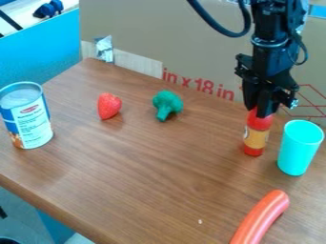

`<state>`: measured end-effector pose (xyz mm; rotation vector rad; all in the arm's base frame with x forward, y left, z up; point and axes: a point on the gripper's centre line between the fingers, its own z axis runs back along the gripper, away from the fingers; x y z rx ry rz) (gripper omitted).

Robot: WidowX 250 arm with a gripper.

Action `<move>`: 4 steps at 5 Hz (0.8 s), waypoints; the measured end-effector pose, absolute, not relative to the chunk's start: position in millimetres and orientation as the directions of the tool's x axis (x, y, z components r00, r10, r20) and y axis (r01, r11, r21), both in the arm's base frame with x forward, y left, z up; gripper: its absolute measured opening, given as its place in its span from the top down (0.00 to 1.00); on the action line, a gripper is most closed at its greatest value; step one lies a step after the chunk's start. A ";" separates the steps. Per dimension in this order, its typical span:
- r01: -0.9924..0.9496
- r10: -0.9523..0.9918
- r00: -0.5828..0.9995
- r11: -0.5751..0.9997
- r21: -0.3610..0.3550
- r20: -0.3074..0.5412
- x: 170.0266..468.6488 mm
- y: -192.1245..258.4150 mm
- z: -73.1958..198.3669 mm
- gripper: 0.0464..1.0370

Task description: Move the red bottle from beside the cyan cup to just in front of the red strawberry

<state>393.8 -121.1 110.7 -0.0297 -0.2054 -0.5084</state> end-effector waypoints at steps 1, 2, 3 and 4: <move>0.421 -0.413 0.869 0.907 0.033 0.273 353.9 -95.0 141.3 0.68; 0.364 -0.355 0.893 0.931 0.022 0.275 319.4 -78.2 164.3 0.68; 0.285 -0.282 0.944 0.959 0.005 0.170 296.0 -55.5 142.3 0.68; 0.244 -0.247 0.961 0.969 0.039 0.121 289.3 -26.1 128.8 0.68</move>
